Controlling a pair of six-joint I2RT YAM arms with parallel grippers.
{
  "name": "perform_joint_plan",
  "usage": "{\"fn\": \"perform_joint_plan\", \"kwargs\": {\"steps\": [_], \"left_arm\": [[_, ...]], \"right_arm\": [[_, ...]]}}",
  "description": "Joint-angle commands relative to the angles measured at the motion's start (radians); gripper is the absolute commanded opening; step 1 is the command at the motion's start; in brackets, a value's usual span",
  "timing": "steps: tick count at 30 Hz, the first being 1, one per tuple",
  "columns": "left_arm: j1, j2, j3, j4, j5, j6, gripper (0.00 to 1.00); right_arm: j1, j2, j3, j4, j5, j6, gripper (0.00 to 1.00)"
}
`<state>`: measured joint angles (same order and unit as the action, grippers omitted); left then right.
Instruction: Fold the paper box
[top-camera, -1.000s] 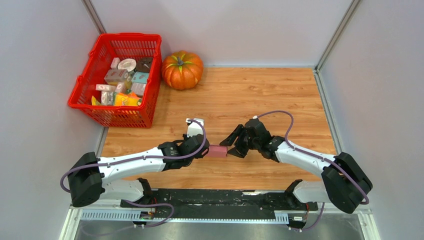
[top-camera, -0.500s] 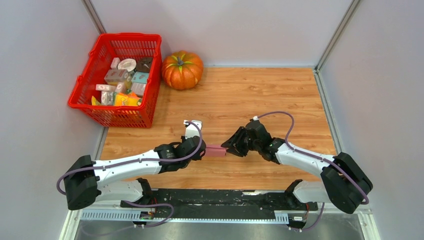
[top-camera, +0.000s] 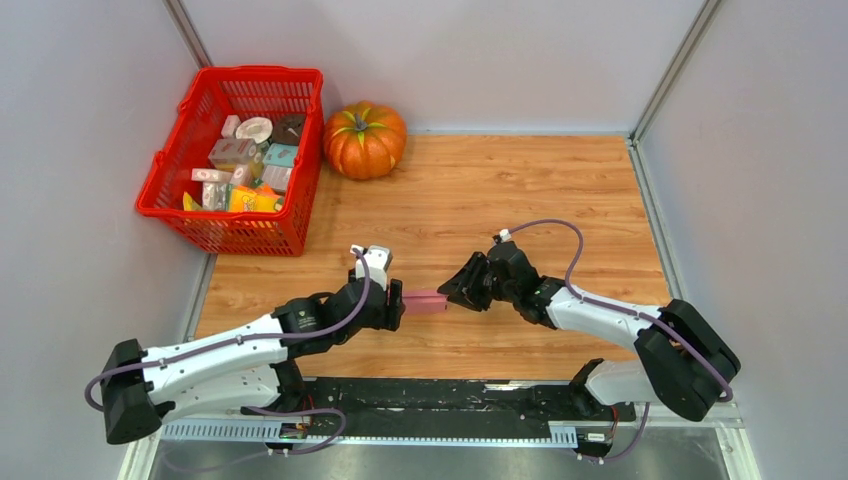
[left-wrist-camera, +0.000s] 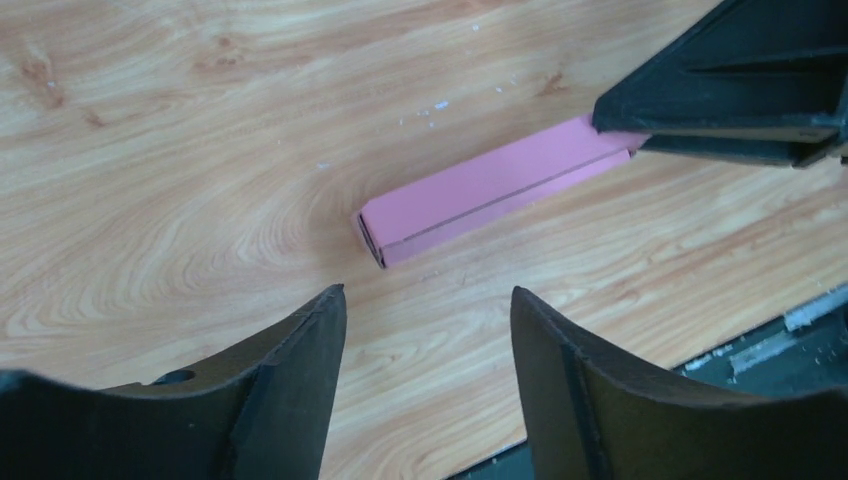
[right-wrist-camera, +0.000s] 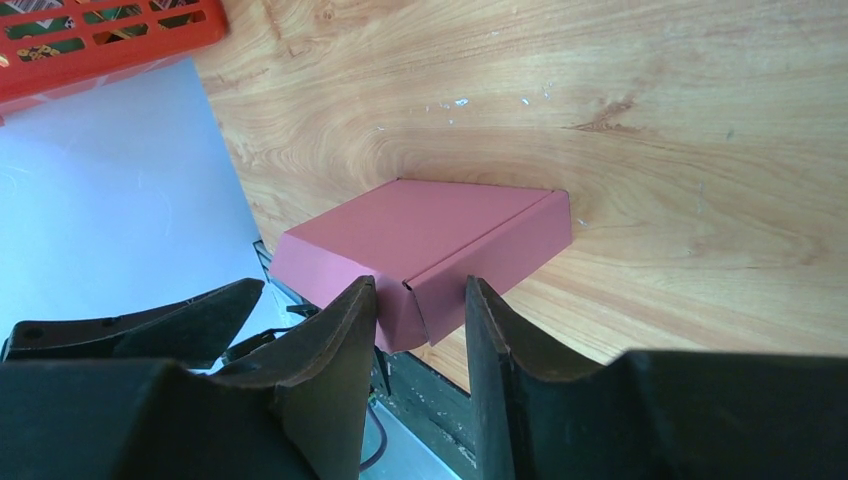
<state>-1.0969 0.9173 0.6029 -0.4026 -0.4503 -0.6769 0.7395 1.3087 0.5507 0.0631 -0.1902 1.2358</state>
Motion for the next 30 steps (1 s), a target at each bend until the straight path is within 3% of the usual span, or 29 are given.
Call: {"fn": "perform_joint_plan", "kwargs": {"steps": [1, 3, 8, 10, 13, 18, 30], "left_arm": [[0.029, -0.078, 0.038, -0.106, 0.073, 0.013, 0.71], [0.061, -0.110, 0.032, -0.122, 0.105, -0.006, 0.73], [0.315, -0.124, 0.012, -0.053, 0.418, -0.076, 0.74], [0.370, -0.101, 0.006, -0.016, 0.510, -0.101, 0.73], [0.436, -0.065, -0.002, 0.024, 0.570, -0.144, 0.70], [0.520, -0.054, -0.070, 0.133, 0.621, -0.216, 0.66], [0.532, -0.024, -0.135, 0.199, 0.630, -0.248, 0.50]], "right_arm": [[0.012, 0.011, -0.002, -0.006, 0.043, -0.056, 0.39], [0.014, 0.008, 0.002, -0.011, 0.048, -0.061, 0.39], [0.017, -0.006, 0.008, -0.026, 0.054, -0.082, 0.40], [0.018, -0.009, 0.009, -0.032, 0.058, -0.087, 0.40], [0.015, -0.008, 0.012, -0.031, 0.055, -0.091, 0.40], [0.017, -0.002, 0.018, -0.026, 0.048, -0.095, 0.40], [0.017, 0.009, 0.023, -0.022, 0.037, -0.101, 0.40]]}}
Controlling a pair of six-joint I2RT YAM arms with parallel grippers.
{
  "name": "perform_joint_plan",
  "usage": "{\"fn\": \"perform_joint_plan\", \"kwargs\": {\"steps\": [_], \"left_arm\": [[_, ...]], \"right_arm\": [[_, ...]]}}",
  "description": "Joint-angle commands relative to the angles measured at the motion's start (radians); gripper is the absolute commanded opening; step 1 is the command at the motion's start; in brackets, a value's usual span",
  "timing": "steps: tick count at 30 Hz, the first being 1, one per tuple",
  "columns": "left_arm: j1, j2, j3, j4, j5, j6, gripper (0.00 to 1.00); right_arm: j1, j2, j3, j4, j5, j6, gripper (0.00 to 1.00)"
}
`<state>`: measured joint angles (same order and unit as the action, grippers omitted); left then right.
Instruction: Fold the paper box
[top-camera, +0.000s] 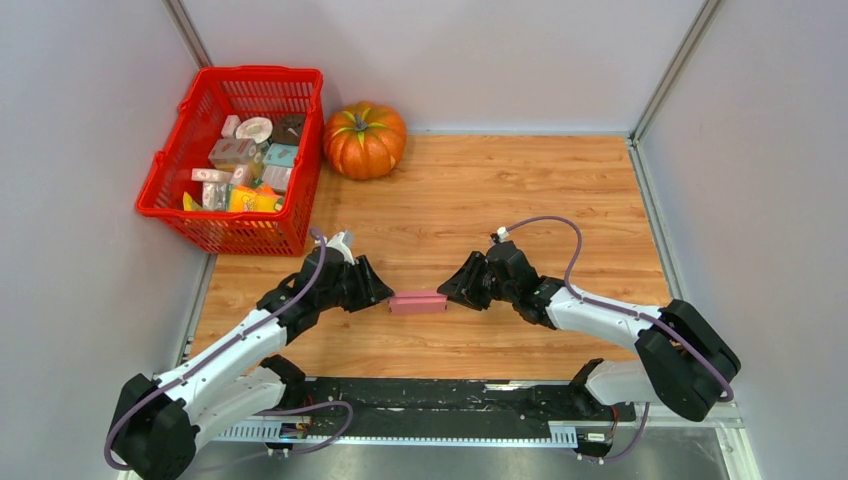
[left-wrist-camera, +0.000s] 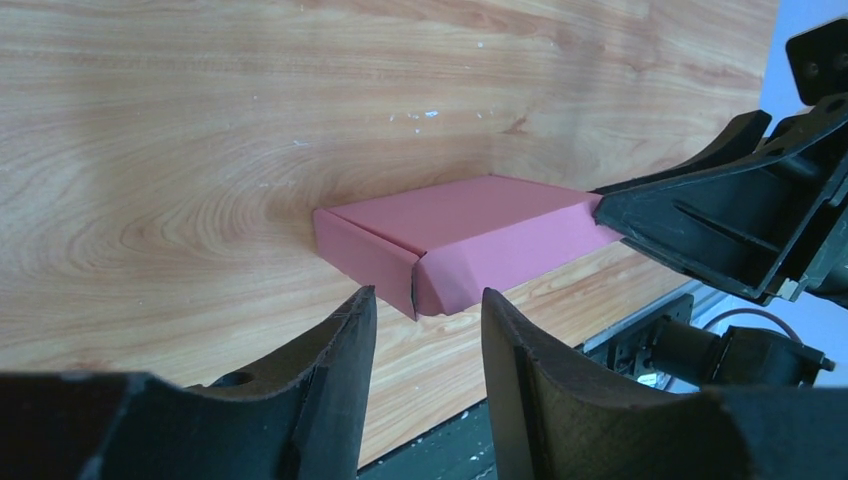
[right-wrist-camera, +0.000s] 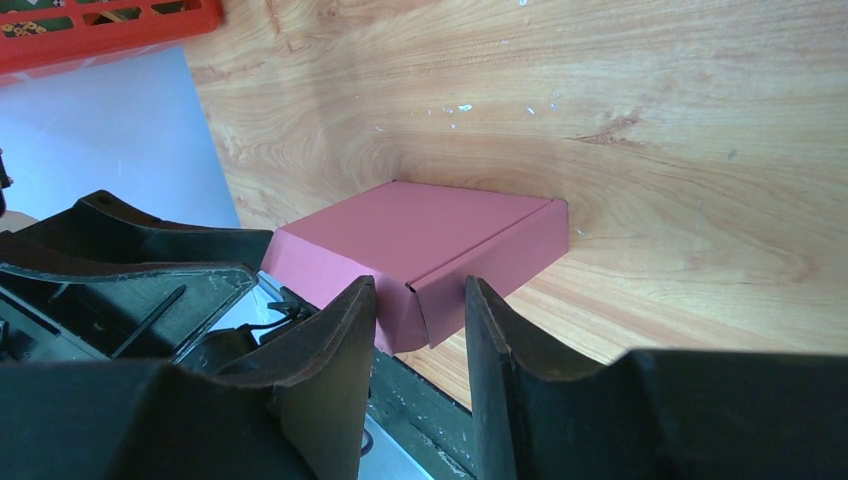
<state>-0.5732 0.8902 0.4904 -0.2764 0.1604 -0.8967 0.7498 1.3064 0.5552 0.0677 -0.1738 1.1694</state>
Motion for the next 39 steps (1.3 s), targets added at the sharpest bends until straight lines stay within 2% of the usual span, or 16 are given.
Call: {"fn": "perform_joint_plan", "kwargs": {"steps": [1, 14, 20, 23, 25, 29, 32, 33, 39], "left_arm": [[0.009, 0.003, -0.027, 0.072, 0.018, -0.028, 0.49], [0.009, 0.001, -0.131, 0.120, 0.014, -0.038, 0.31], [0.009, -0.007, -0.177, 0.121, 0.001, -0.031, 0.28], [0.009, -0.007, -0.182, 0.112, -0.007, -0.019, 0.27], [0.009, -0.008, -0.181, 0.111, -0.010, -0.018, 0.25], [0.009, -0.005, -0.177, 0.103, -0.012, -0.005, 0.24], [0.009, -0.005, -0.171, 0.098, -0.015, -0.002, 0.22], [0.009, -0.004, -0.170, 0.097, -0.013, -0.001, 0.22], [0.010, 0.013, -0.164, 0.103, -0.007, 0.005, 0.20]], "right_arm": [[0.006, 0.010, 0.018, -0.026, 0.022, -0.036, 0.40], [0.006, 0.017, 0.006, -0.014, 0.011, -0.053, 0.40], [0.005, 0.007, 0.020, -0.012, -0.052, -0.212, 0.48], [-0.009, -0.002, 0.057, -0.057, -0.091, -0.318, 0.60], [-0.035, -0.003, 0.063, -0.052, -0.134, -0.361, 0.63], [-0.081, 0.016, 0.075, -0.039, -0.257, -0.410, 0.60], [-0.090, 0.014, 0.083, -0.032, -0.283, -0.430, 0.55], [-0.089, 0.014, 0.084, -0.031, -0.285, -0.438, 0.50], [-0.107, 0.054, 0.081, 0.007, -0.303, -0.429, 0.47]]}}
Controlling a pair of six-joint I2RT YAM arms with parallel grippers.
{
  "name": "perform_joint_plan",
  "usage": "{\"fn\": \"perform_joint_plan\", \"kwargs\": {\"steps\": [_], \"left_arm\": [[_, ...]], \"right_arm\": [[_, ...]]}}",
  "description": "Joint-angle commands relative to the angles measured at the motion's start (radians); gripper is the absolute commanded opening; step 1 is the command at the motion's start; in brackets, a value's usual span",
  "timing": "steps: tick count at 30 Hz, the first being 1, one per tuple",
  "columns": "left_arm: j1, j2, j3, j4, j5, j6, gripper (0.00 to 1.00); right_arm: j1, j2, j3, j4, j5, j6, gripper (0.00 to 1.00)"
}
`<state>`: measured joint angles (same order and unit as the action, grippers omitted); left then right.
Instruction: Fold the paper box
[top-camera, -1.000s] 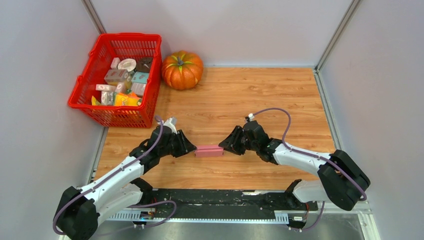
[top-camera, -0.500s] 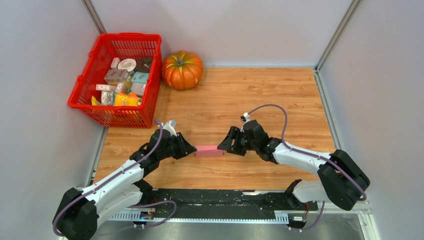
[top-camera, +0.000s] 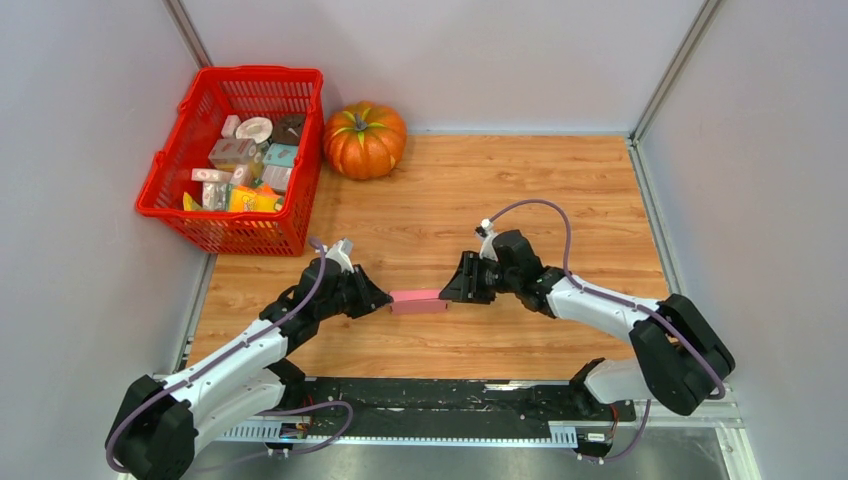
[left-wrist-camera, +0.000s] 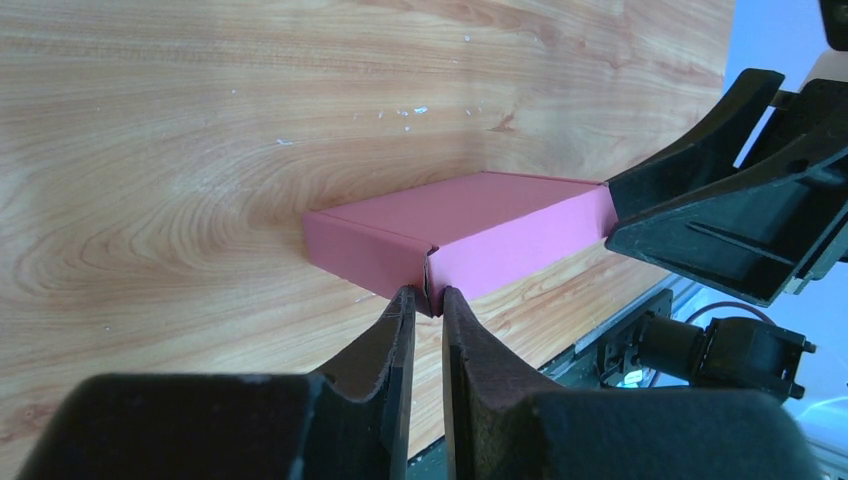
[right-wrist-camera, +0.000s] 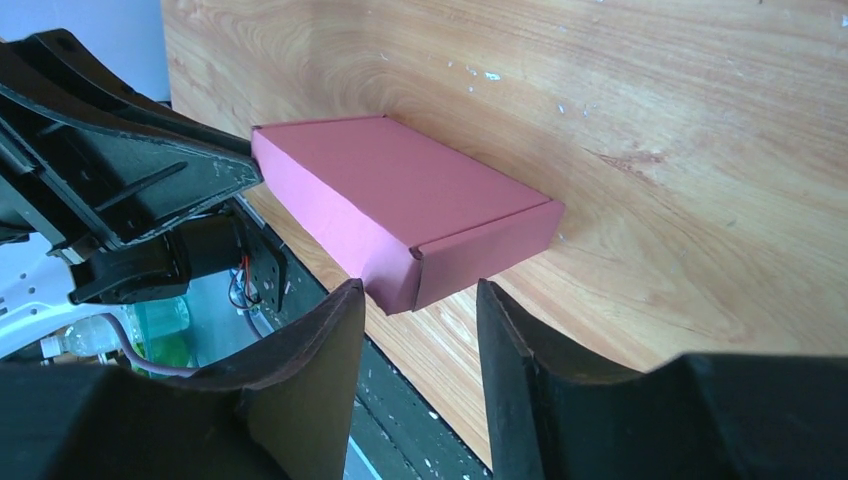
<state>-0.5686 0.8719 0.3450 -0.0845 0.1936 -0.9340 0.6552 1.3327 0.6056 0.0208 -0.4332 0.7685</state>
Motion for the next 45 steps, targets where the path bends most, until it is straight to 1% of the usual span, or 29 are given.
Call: {"fn": "perform_joint_plan", "kwargs": {"steps": [1, 2, 3, 7, 8, 12, 20, 25, 28, 30, 32, 35, 39, 45], "left_arm": [[0.006, 0.035, -0.020, -0.087, -0.040, 0.044, 0.19], [0.004, 0.036, -0.023, -0.086, -0.040, 0.043, 0.19], [0.004, 0.038, -0.023, -0.084, -0.042, 0.043, 0.19], [0.004, 0.036, -0.034, -0.077, -0.049, 0.046, 0.17], [0.004, 0.038, -0.037, -0.077, -0.051, 0.046, 0.17], [0.004, 0.042, -0.044, -0.077, -0.059, 0.055, 0.13], [0.006, 0.067, -0.054, -0.077, -0.063, 0.073, 0.06], [0.006, 0.068, -0.034, -0.107, -0.065, 0.096, 0.04], [0.004, 0.059, -0.037, -0.109, -0.072, 0.098, 0.04], [0.004, 0.058, -0.035, -0.116, -0.069, 0.104, 0.04], [0.004, 0.059, -0.035, -0.116, -0.069, 0.106, 0.03], [0.004, 0.065, -0.034, -0.112, -0.065, 0.104, 0.03], [0.004, 0.070, -0.026, -0.112, -0.057, 0.112, 0.03], [0.004, 0.070, -0.028, -0.100, -0.051, 0.104, 0.03]], "right_arm": [[-0.012, 0.037, 0.029, 0.059, -0.044, -0.029, 0.47], [-0.012, 0.043, 0.028, 0.060, -0.044, -0.029, 0.46], [-0.012, 0.046, 0.019, 0.065, -0.044, -0.028, 0.42], [-0.023, 0.069, -0.026, 0.094, -0.029, -0.040, 0.34], [-0.026, 0.075, -0.032, 0.111, -0.030, -0.041, 0.29], [-0.066, 0.117, -0.072, 0.157, -0.047, -0.034, 0.18], [-0.101, 0.178, -0.127, 0.300, -0.168, -0.029, 0.00], [-0.106, 0.163, -0.093, 0.295, -0.228, -0.041, 0.00], [-0.109, 0.119, -0.029, 0.200, -0.229, -0.078, 0.02], [-0.117, 0.090, 0.012, 0.133, -0.220, -0.097, 0.18], [-0.123, 0.080, 0.037, 0.087, -0.219, -0.123, 0.30], [-0.131, 0.083, 0.071, 0.056, -0.226, -0.149, 0.37], [-0.132, 0.115, 0.095, 0.048, -0.239, -0.163, 0.41], [-0.134, 0.132, 0.109, 0.050, -0.254, -0.169, 0.41]]}}
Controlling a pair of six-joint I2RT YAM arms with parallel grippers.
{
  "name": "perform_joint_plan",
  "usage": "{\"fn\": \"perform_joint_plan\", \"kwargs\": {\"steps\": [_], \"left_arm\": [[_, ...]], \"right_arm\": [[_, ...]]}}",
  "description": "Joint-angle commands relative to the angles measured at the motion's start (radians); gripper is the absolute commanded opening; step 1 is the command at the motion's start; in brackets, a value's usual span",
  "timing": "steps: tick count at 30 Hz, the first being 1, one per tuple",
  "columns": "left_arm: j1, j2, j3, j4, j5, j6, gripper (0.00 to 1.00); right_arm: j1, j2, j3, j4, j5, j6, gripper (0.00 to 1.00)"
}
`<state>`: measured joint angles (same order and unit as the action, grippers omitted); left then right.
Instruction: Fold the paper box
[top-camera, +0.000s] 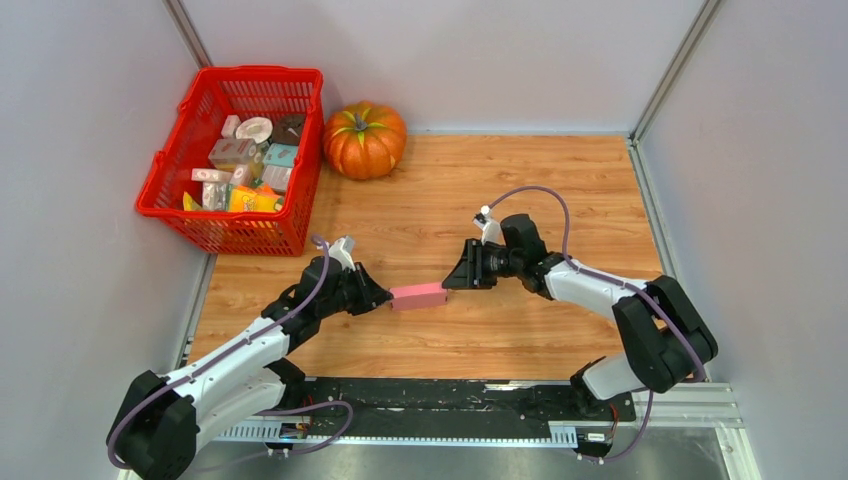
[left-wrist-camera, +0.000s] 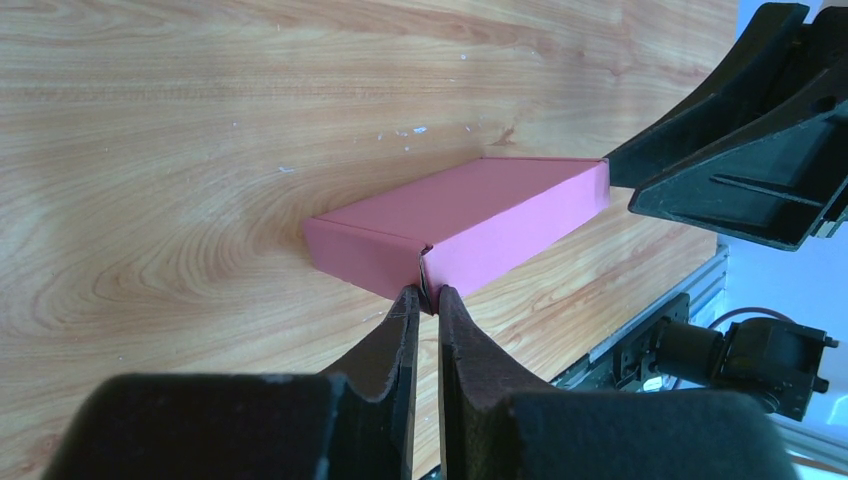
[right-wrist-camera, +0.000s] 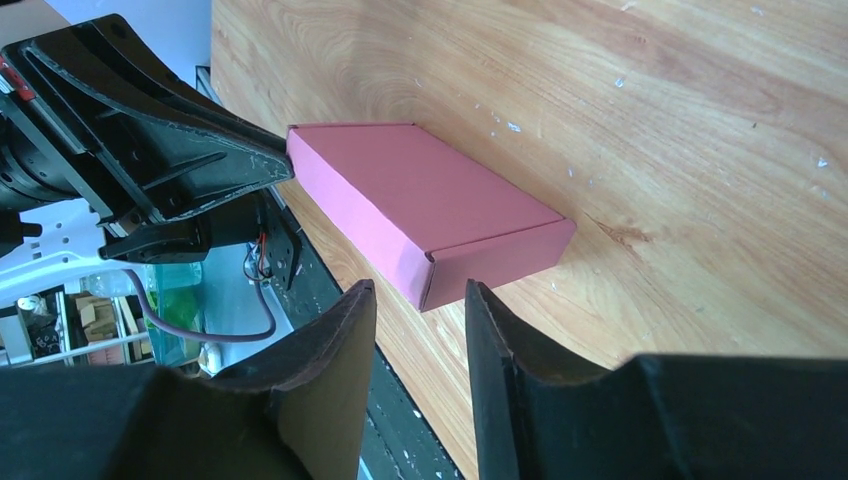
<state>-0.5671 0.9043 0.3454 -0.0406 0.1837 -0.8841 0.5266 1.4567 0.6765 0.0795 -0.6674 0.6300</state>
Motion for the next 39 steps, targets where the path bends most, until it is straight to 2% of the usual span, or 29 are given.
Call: {"fn": "perform_joint_plan", "kwargs": {"steps": [1, 12, 15, 19, 22, 27, 30, 33, 34, 36, 37, 39], "left_arm": [[0.003, 0.039, -0.028, -0.142, -0.040, 0.054, 0.03], [0.003, 0.035, -0.022, -0.156, -0.044, 0.060, 0.03], [0.004, 0.039, -0.025, -0.156, -0.049, 0.065, 0.02], [0.003, 0.038, -0.031, -0.163, -0.052, 0.068, 0.02], [0.003, 0.024, -0.040, -0.179, -0.050, 0.073, 0.00], [0.003, -0.034, -0.058, -0.219, -0.015, 0.057, 0.01], [0.003, -0.106, -0.056, -0.257, 0.016, 0.051, 0.04], [0.003, -0.218, -0.016, -0.340, 0.023, 0.062, 0.23], [0.003, -0.279, -0.002, -0.393, -0.002, 0.063, 0.35], [0.003, -0.333, 0.047, -0.445, -0.033, 0.082, 0.45], [0.003, -0.366, 0.064, -0.482, -0.053, 0.089, 0.50], [0.004, -0.377, 0.107, -0.510, -0.064, 0.115, 0.53]], "right_arm": [[-0.004, 0.010, 0.038, -0.010, -0.017, -0.032, 0.40], [-0.002, 0.057, 0.020, 0.048, -0.029, -0.016, 0.35], [-0.004, 0.079, 0.028, 0.048, -0.008, -0.027, 0.29], [-0.004, 0.096, 0.005, 0.051, 0.012, -0.036, 0.15], [-0.004, 0.084, -0.031, 0.031, 0.025, -0.050, 0.11], [-0.002, -0.004, -0.110, -0.012, 0.035, -0.049, 0.11], [0.000, -0.058, -0.144, -0.044, 0.034, -0.038, 0.15], [0.000, -0.119, -0.143, -0.125, 0.045, -0.035, 0.37], [0.000, -0.151, -0.135, -0.144, 0.051, -0.036, 0.48], [0.000, -0.173, -0.103, -0.197, 0.078, -0.064, 0.58], [0.007, -0.177, -0.088, -0.219, 0.090, -0.081, 0.59], [0.038, -0.173, -0.039, -0.304, 0.171, -0.130, 0.62]]}}
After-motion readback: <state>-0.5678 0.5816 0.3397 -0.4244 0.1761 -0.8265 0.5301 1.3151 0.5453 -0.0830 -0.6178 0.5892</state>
